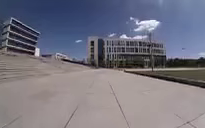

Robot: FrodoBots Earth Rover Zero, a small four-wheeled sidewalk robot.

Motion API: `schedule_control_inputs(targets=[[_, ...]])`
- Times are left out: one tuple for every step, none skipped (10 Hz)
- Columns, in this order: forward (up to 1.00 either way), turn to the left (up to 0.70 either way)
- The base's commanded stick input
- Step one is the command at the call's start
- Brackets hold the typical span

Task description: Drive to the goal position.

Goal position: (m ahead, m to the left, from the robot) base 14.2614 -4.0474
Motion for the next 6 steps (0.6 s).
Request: schedule_control_inputs(targets=[[0.70,0.01],[0.70,0.01],[0.70,0.01],[0.70,0.01],[0.70,0.01],[0.70,0.01]])
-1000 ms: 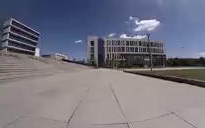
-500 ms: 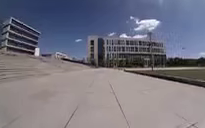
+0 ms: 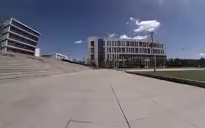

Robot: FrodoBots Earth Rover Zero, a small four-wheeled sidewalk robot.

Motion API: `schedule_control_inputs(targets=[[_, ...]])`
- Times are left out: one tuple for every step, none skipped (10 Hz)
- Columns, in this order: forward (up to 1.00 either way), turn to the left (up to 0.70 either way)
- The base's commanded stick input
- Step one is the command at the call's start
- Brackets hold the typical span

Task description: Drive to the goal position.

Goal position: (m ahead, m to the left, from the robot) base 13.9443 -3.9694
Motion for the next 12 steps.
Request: schedule_control_inputs(targets=[[0.70,0.01],[0.70,0.01],[0.70,0.01],[0.70,0.01],[0.70,0.01],[0.70,0.01],[0.70,0.01],[0.70,0.01],[0.70,0.01],[0.70,0.01],[0.70,0.01],[0.70,0.01]])
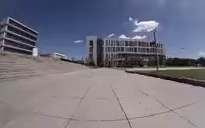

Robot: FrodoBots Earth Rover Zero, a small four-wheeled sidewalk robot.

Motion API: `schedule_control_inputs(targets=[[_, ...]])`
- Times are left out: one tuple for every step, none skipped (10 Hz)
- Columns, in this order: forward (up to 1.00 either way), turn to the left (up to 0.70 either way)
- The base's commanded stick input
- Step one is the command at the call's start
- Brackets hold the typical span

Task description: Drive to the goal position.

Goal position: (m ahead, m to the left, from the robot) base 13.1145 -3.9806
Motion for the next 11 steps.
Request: schedule_control_inputs(targets=[[0.70,0.01],[0.70,0.01],[0.70,0.01],[0.70,0.01],[0.70,0.01],[0.70,0.01],[0.70,0.01],[0.70,0.01],[0.70,0.01],[0.70,0.01],[0.70,0.01]])
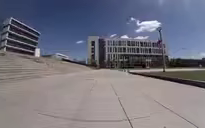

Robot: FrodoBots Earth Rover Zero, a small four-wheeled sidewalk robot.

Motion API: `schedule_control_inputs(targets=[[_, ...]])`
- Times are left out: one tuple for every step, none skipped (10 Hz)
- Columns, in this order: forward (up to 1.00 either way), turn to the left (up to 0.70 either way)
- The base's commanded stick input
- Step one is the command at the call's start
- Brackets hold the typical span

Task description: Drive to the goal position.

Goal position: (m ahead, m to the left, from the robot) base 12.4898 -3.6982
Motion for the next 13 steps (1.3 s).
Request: schedule_control_inputs(targets=[[0.70,0.01],[0.70,0.01],[0.70,0.01],[0.70,0.01],[0.70,0.01],[0.70,0.01],[0.70,0.01],[0.70,0.01],[0.70,0.01],[0.70,0.01],[0.70,0.01],[0.70,0.01],[0.70,0.01]])
